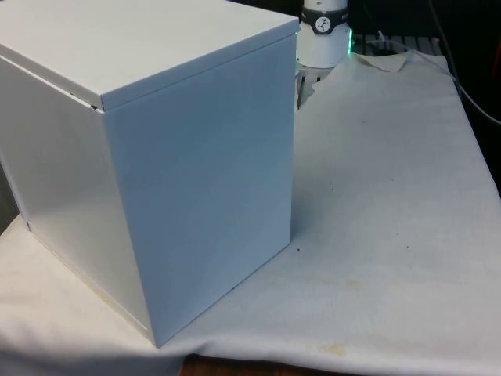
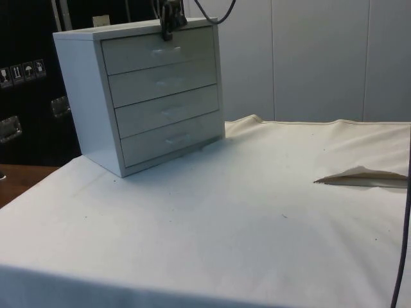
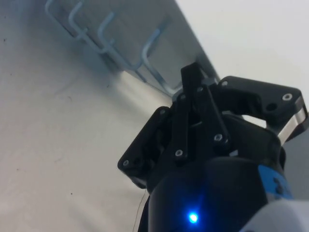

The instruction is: Open the drawer, then close it.

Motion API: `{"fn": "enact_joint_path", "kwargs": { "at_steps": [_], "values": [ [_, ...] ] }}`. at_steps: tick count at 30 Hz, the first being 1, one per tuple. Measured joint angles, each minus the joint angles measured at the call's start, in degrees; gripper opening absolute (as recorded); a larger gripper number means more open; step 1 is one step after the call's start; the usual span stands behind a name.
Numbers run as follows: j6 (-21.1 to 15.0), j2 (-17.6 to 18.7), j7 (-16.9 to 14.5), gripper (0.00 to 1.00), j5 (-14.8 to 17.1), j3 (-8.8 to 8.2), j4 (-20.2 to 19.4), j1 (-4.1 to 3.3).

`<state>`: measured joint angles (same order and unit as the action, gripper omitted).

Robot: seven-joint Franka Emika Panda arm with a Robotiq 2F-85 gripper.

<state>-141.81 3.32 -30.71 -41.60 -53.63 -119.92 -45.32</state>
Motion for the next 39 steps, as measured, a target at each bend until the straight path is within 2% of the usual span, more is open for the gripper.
{"fn": "enact_joint_path", "kwargs": {
  "at_steps": [14, 24, 39],
  "values": [
    [0.5, 0.0, 0.4, 0.00, 0.0, 0.11, -0.1, -0.34],
    [1.9, -2.5, 2.1, 0.00, -0.9, 1.20, -1.9, -0.80],
    [4.5, -7.4, 10.7, 0.00, -5.5, 4.24, -5.4, -0.97]
  ]
}}
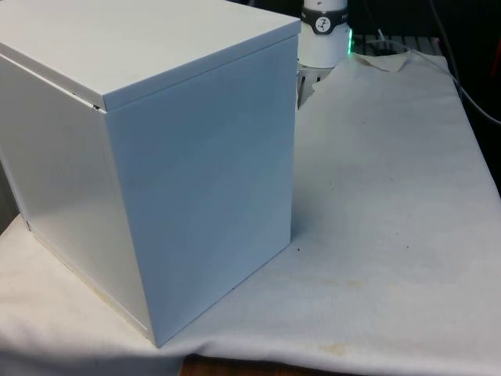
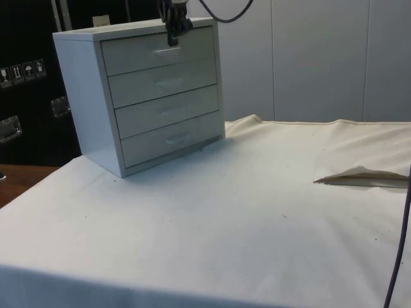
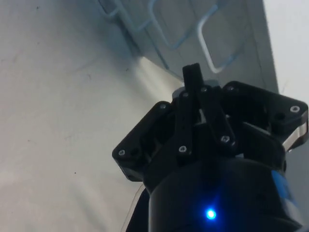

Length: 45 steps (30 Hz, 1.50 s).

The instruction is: Open the drawer, then close it.

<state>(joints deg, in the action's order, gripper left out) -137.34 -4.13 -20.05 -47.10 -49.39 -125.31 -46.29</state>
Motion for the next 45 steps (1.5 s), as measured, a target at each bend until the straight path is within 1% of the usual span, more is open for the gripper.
{"fn": "enact_joint_path", "kwargs": {
  "at_steps": [1, 5, 6, 7, 15, 16, 17, 18, 23, 25, 31, 33, 34, 36, 37, 39, 43, 44, 45],
  "values": [
    [0.3, -0.7, 1.1, 0.00, -0.6, 0.34, -0.5, -0.06],
    [0.9, -1.6, 3.0, 0.00, -0.8, 0.97, -1.2, -0.06],
    [0.9, -1.6, 3.0, 0.00, -0.8, 0.97, -1.2, -0.06],
    [1.1, -1.9, 3.8, 0.00, -0.8, 1.20, -1.4, -0.06],
    [1.3, -2.6, 7.3, 0.00, -0.8, 1.89, -2.6, -0.06],
    [1.3, -2.6, 7.3, 0.00, -0.8, 1.89, -2.6, -0.06],
    [1.4, -2.9, 8.3, 0.00, -0.8, 2.12, -2.9, -0.06],
    [1.4, -2.9, 8.3, 0.00, -0.8, 2.12, -2.9, -0.06],
    [1.5, -3.6, 11.0, 0.00, -0.8, 2.75, -3.8, -0.06],
    [1.5, -3.7, 11.4, 0.00, -0.8, 2.81, -4.0, -0.06],
    [1.9, -4.4, 14.1, 0.00, -0.8, 3.61, -5.0, -0.06],
    [1.9, -4.7, 15.6, 0.00, -0.9, 4.01, -5.7, -0.06],
    [1.9, -4.7, 15.6, 0.00, -0.9, 4.01, -5.7, -0.06],
    [1.9, -4.9, 16.7, 0.00, -1.1, 4.24, -6.1, -0.06],
    [2.0, -5.1, 17.6, 0.05, -1.5, 4.41, -6.4, -0.06],
    [2.0, -5.3, 18.3, 0.15, -1.8, 4.53, -6.7, -0.06],
    [2.0, -5.4, 18.7, 0.37, -1.9, 4.58, -6.9, -0.06],
    [2.0, -5.5, 18.8, 0.37, -1.9, 4.64, -7.0, -0.06],
    [2.0, -5.5, 18.9, 0.42, -1.9, 4.64, -7.0, -0.06]
  ]
}}
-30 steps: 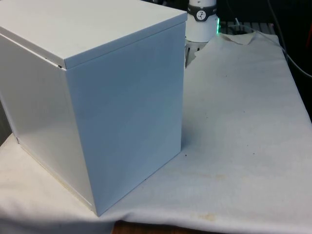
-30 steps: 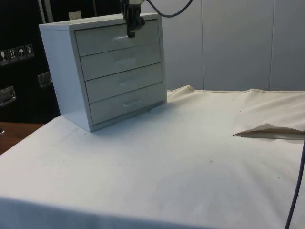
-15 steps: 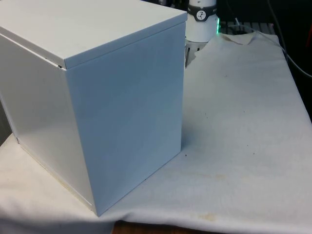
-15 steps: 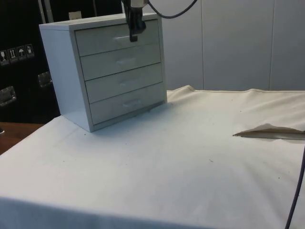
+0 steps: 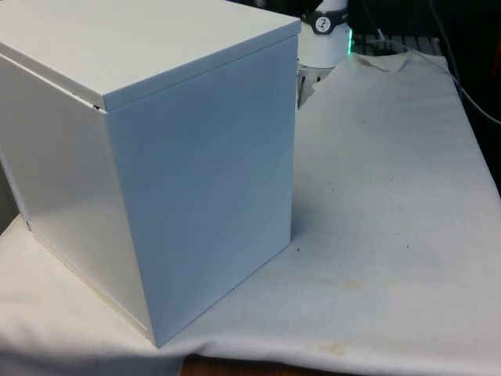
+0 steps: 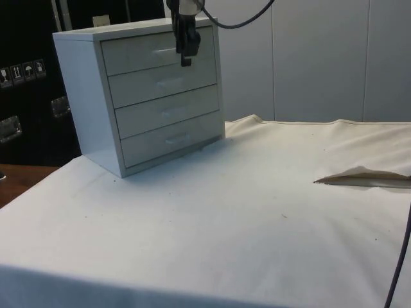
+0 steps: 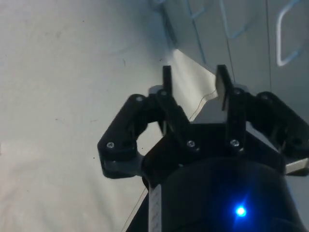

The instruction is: Open the drawer, then close it.

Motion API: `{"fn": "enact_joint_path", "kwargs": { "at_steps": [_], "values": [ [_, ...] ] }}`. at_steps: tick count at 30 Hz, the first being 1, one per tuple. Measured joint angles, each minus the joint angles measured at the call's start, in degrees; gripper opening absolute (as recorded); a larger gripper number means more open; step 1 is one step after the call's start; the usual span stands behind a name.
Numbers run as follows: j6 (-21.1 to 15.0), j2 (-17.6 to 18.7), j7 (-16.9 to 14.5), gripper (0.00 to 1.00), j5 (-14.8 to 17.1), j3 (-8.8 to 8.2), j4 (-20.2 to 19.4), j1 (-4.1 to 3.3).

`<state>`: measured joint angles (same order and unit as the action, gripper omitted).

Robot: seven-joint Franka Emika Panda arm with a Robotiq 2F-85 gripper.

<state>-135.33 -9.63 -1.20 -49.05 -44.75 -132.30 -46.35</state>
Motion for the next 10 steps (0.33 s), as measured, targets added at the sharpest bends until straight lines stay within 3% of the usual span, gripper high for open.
{"fn": "enact_joint_path", "kwargs": {
  "at_steps": [2, 10],
  "values": [
    [0.0, -0.1, 0.2, 0.60, 0.0, 0.00, -0.1, 0.00],
    [0.0, -0.1, 0.5, 0.99, -0.1, 0.11, -0.2, 0.00]
  ]
}}
